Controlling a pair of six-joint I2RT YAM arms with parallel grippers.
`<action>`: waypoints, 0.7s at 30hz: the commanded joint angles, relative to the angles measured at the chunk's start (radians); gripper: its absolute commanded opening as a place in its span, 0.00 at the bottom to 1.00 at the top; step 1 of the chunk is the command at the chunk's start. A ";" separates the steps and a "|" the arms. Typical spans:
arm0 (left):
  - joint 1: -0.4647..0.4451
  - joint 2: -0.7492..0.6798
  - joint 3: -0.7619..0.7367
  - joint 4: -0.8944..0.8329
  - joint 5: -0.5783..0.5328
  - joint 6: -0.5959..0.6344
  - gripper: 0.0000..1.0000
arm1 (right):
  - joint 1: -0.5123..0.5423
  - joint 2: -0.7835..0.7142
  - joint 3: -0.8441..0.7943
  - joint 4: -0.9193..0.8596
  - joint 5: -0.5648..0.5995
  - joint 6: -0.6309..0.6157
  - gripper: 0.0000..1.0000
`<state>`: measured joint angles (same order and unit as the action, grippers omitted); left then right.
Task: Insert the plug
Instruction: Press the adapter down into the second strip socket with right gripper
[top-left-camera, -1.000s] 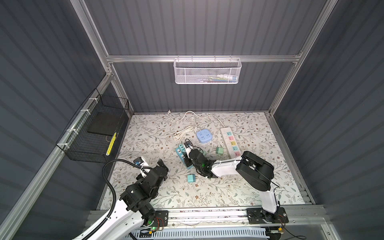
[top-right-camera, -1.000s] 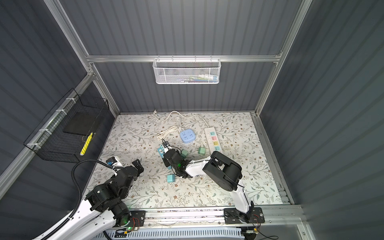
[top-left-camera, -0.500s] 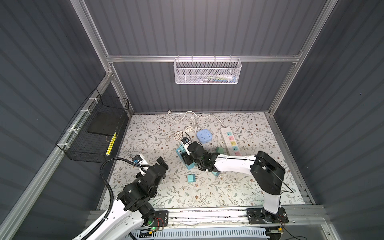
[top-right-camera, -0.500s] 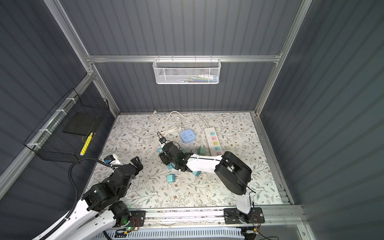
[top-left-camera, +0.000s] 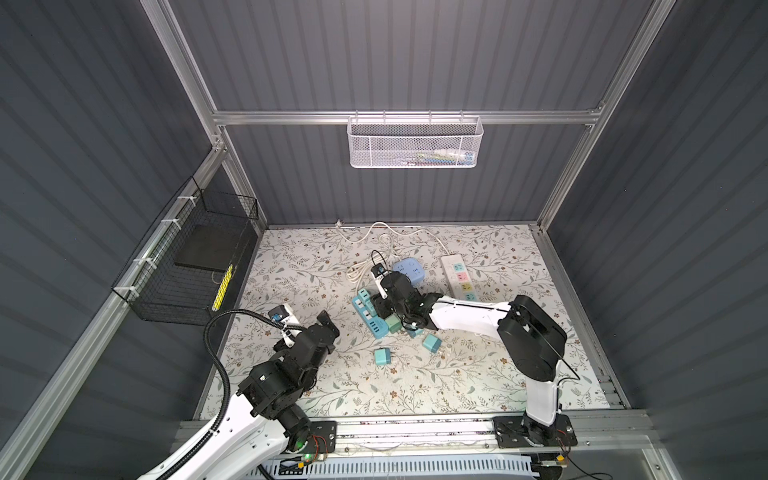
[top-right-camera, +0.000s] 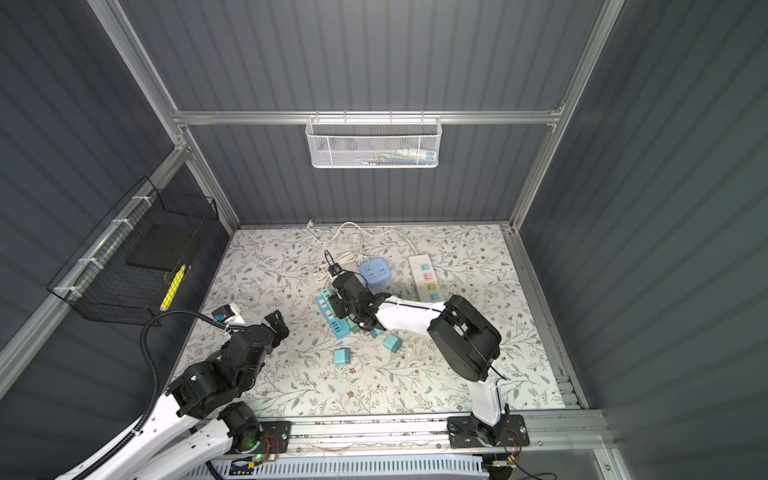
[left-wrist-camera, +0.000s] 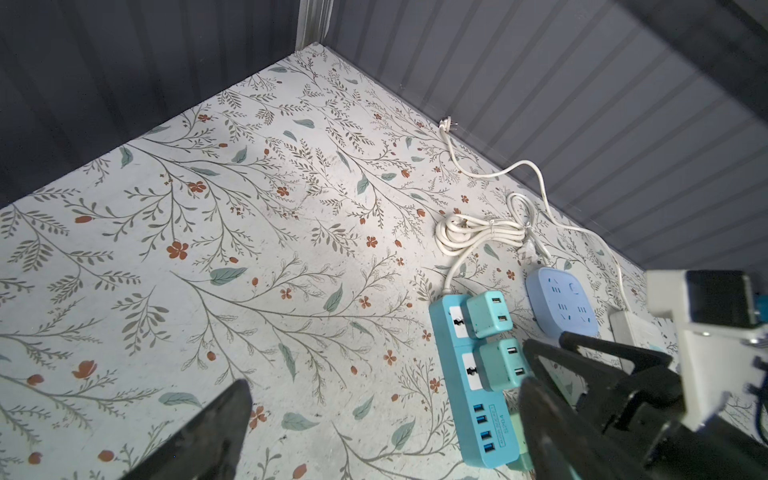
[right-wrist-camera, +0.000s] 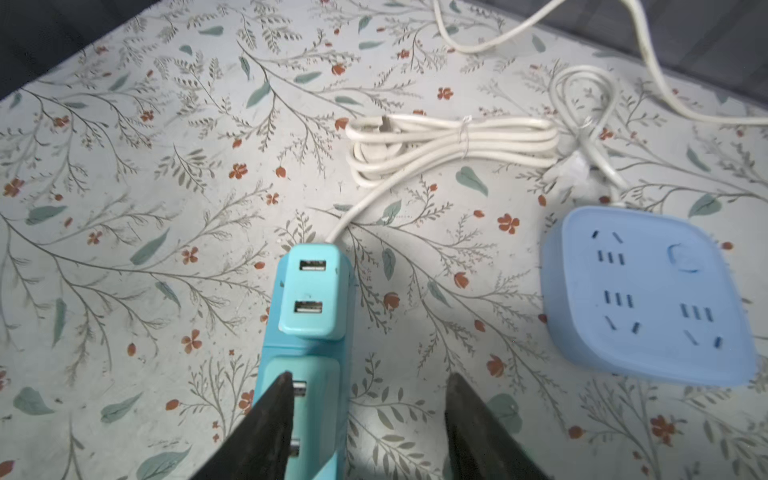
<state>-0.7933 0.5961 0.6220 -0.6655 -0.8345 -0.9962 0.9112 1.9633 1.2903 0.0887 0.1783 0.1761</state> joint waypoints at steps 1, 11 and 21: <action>-0.004 0.008 0.035 0.000 -0.002 0.031 1.00 | -0.010 0.017 0.001 -0.026 -0.022 0.020 0.58; -0.004 0.027 0.052 0.014 0.000 0.057 1.00 | -0.002 -0.072 0.006 -0.090 -0.076 0.018 0.65; -0.004 0.017 0.056 0.024 0.008 0.075 1.00 | 0.033 -0.018 0.014 -0.162 -0.140 0.031 0.85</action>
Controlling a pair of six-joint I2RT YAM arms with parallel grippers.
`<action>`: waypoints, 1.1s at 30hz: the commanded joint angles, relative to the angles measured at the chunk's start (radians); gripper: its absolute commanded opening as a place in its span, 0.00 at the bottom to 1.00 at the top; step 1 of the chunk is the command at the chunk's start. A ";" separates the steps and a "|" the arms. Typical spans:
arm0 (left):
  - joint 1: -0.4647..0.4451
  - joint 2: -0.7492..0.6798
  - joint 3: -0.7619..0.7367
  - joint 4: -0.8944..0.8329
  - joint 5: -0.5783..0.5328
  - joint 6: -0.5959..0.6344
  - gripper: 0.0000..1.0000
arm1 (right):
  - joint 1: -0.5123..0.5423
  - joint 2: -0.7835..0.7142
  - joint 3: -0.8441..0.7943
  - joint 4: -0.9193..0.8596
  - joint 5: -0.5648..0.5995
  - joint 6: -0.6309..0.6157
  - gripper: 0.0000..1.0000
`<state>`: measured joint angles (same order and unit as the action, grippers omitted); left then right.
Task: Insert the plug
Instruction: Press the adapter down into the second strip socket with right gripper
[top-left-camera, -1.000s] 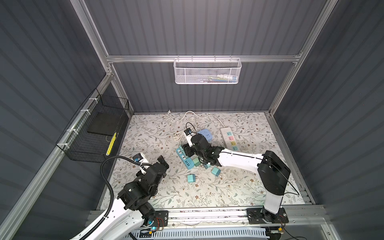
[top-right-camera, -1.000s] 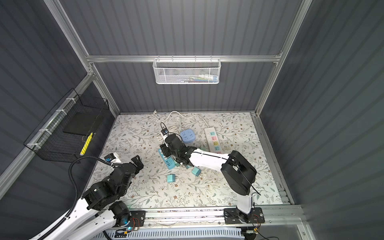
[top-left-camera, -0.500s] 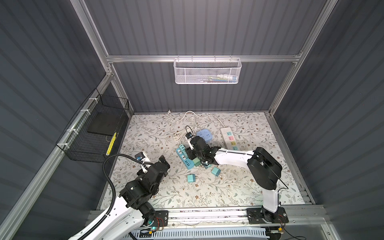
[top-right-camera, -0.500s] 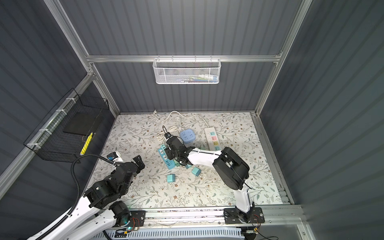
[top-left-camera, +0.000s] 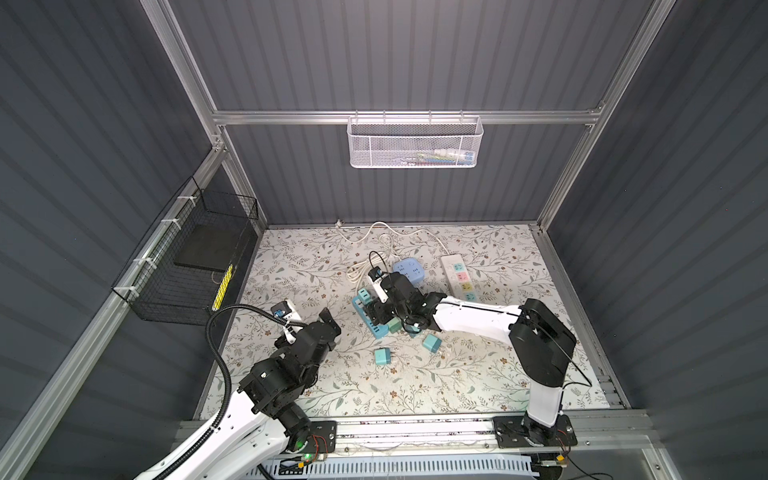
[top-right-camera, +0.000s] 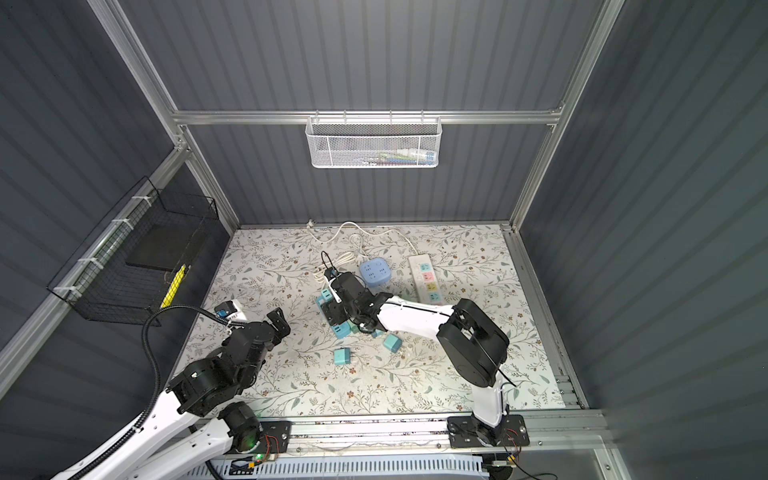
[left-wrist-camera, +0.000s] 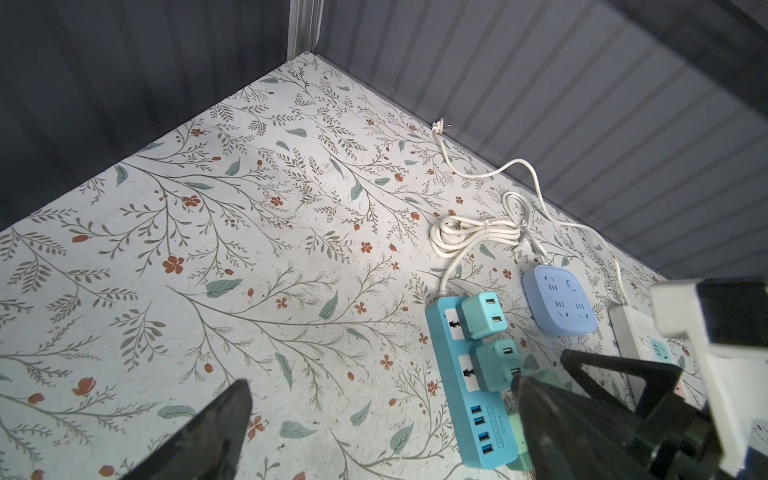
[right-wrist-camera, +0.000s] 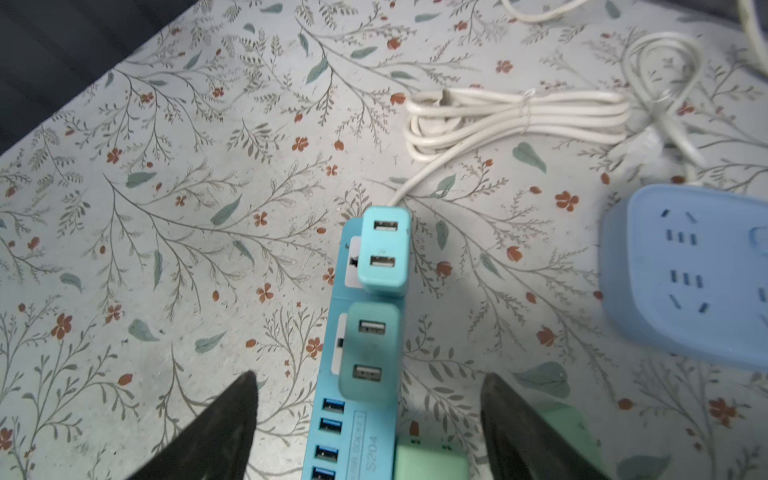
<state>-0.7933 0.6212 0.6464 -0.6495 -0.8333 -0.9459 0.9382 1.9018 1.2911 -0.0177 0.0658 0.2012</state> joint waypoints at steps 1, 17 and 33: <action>-0.004 -0.008 0.034 0.008 0.008 0.027 1.00 | 0.007 0.060 0.023 -0.061 -0.027 0.004 0.84; -0.004 -0.035 0.029 -0.005 -0.013 0.034 1.00 | 0.032 0.230 0.165 -0.160 -0.031 -0.003 0.63; -0.004 -0.055 0.064 -0.063 -0.052 0.025 1.00 | 0.048 0.500 0.634 -0.292 -0.080 0.001 0.57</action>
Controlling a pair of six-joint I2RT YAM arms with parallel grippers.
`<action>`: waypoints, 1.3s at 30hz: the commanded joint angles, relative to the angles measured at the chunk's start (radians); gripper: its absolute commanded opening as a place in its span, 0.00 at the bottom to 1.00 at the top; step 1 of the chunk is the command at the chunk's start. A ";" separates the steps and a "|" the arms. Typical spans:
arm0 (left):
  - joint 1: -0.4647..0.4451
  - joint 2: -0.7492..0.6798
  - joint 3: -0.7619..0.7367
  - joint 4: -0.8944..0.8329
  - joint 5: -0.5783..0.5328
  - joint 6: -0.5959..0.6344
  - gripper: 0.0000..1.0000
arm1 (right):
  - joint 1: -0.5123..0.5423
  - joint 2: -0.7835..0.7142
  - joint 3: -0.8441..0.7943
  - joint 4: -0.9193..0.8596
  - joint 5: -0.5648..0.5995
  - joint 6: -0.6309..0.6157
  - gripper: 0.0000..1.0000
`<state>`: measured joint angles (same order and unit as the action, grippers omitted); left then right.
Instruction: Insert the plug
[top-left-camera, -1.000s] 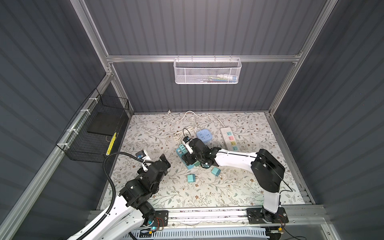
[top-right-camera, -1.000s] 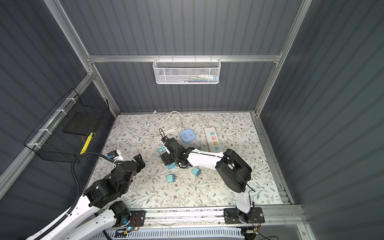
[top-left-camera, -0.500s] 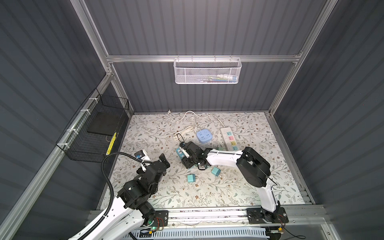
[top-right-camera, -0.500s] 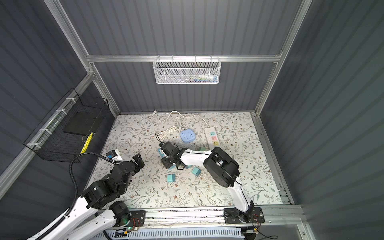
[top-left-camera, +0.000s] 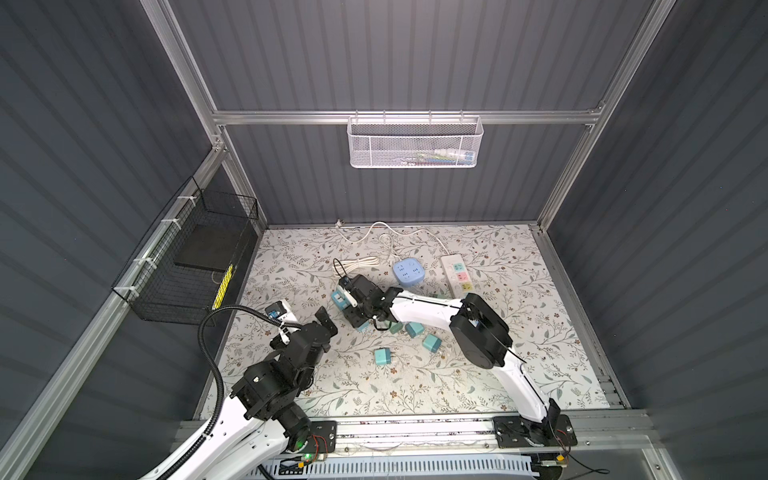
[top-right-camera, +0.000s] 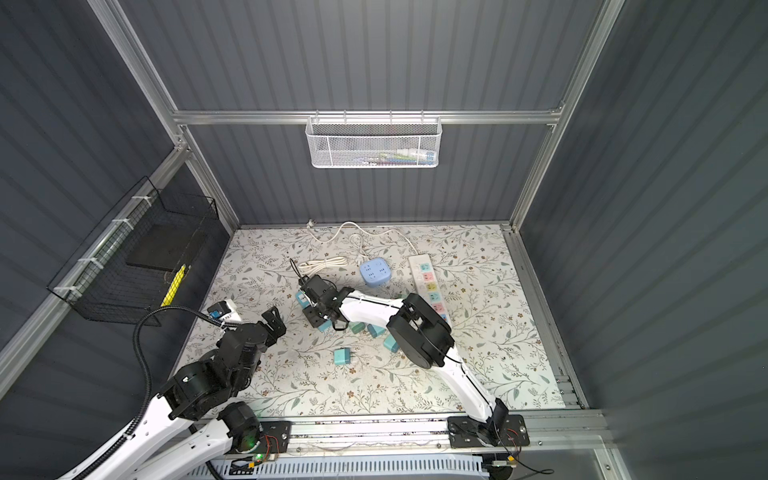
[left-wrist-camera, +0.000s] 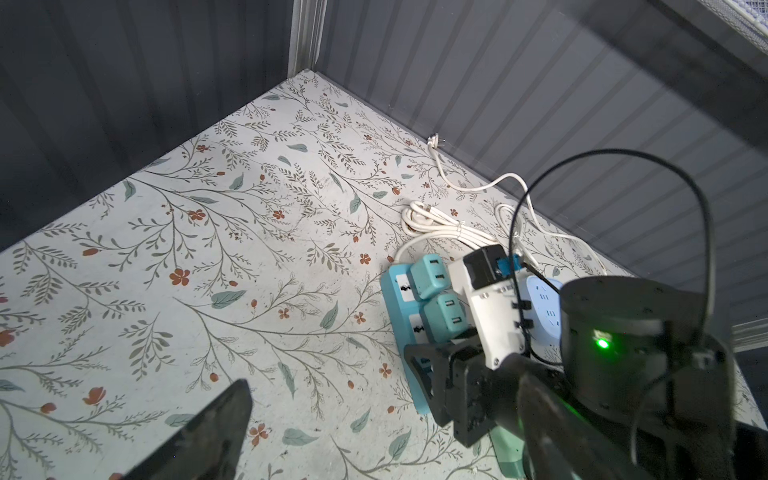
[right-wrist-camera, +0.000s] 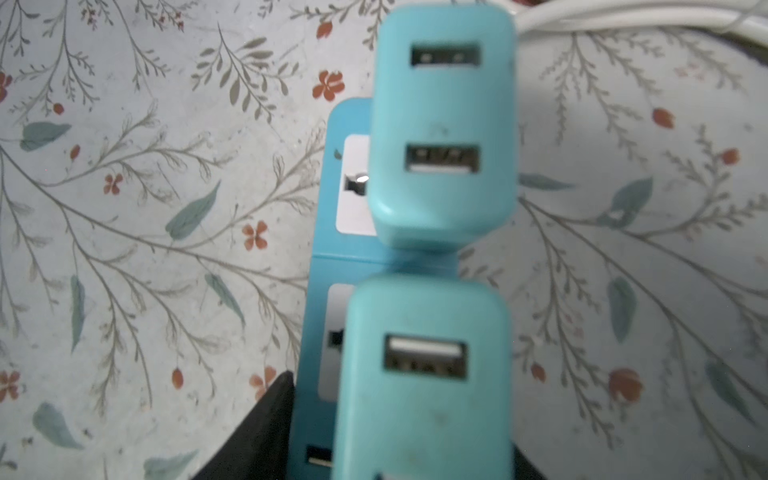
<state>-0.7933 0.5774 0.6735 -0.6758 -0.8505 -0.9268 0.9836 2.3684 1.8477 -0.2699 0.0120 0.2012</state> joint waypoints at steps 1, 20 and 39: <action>-0.004 -0.014 0.042 -0.044 -0.038 0.005 1.00 | 0.003 0.050 0.112 -0.047 -0.029 0.002 0.57; -0.005 0.134 0.088 0.017 0.037 0.024 1.00 | -0.052 -0.395 -0.272 0.004 -0.051 0.018 0.88; 0.068 0.658 0.016 0.217 0.320 0.145 1.00 | -0.425 -0.929 -0.799 0.125 0.014 0.121 0.95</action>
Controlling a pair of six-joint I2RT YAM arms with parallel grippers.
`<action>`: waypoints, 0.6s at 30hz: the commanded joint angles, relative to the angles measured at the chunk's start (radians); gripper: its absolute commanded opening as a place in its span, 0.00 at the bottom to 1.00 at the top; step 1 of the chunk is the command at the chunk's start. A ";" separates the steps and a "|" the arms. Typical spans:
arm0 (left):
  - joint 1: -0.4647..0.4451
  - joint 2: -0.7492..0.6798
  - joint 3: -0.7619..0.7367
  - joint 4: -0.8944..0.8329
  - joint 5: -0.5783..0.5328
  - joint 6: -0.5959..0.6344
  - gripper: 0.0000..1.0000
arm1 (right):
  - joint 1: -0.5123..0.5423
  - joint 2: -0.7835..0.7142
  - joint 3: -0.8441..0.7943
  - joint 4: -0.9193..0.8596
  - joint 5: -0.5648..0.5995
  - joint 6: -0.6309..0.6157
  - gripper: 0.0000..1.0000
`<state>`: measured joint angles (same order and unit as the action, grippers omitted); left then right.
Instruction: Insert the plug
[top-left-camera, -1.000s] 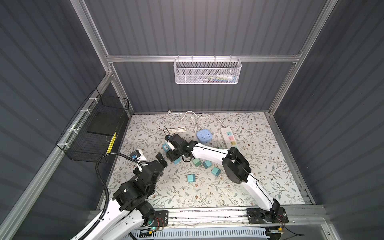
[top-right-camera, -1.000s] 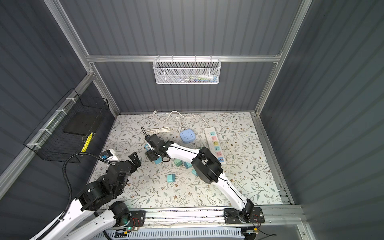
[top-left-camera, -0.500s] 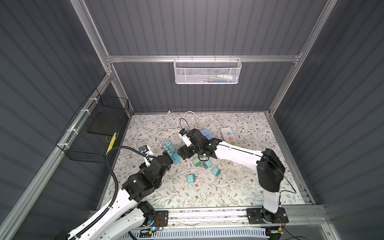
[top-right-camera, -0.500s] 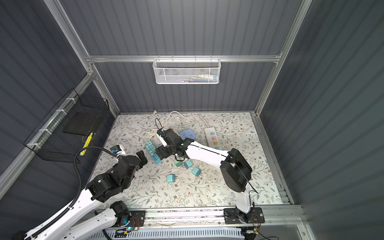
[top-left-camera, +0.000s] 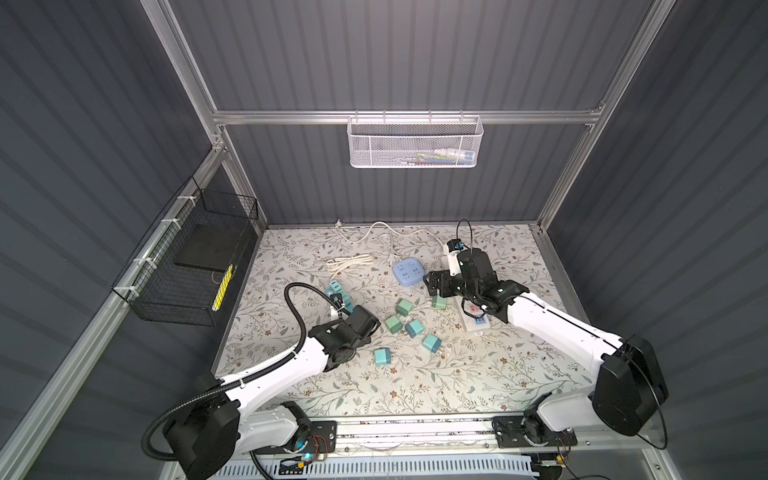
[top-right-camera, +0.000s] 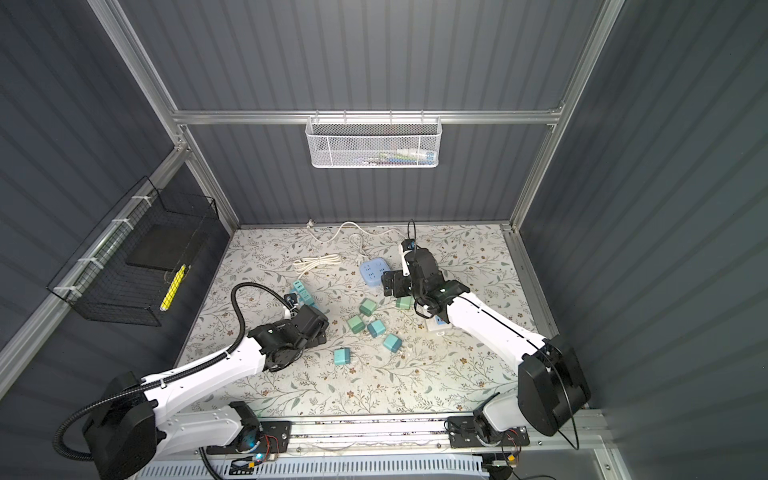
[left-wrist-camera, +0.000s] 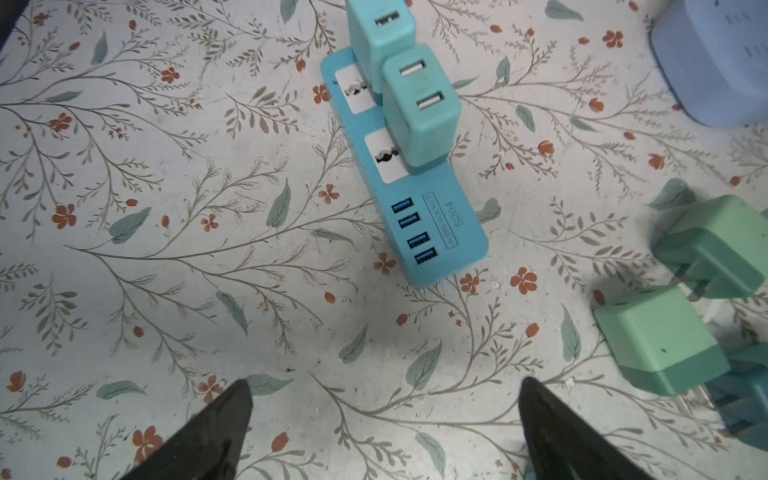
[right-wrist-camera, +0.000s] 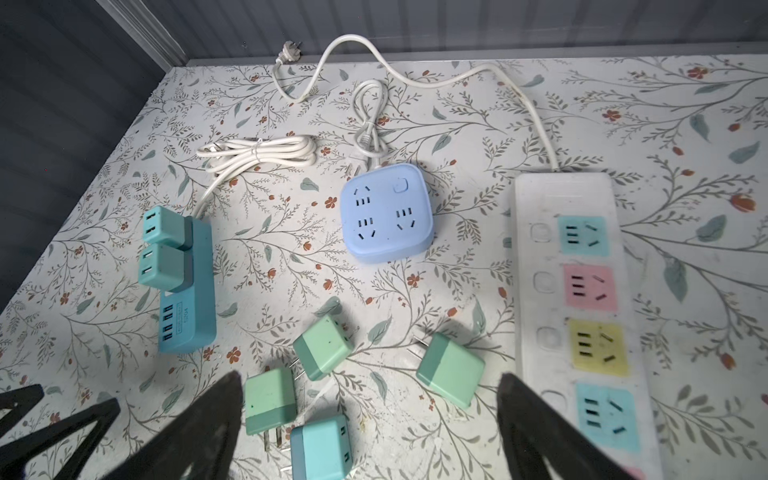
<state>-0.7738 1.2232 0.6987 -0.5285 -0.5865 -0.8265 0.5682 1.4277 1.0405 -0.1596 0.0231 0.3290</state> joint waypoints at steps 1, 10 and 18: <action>0.101 0.021 -0.020 0.106 0.114 0.073 1.00 | -0.014 0.025 0.019 0.018 -0.012 -0.010 0.96; 0.194 0.189 0.002 0.223 0.239 0.187 1.00 | -0.034 0.417 0.355 -0.125 -0.034 -0.083 0.99; 0.202 0.235 -0.005 0.207 0.183 0.189 1.00 | -0.052 0.726 0.676 -0.270 -0.084 -0.086 0.99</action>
<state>-0.5770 1.4410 0.6872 -0.3138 -0.3828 -0.6567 0.5224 2.0998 1.6405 -0.3344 -0.0303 0.2539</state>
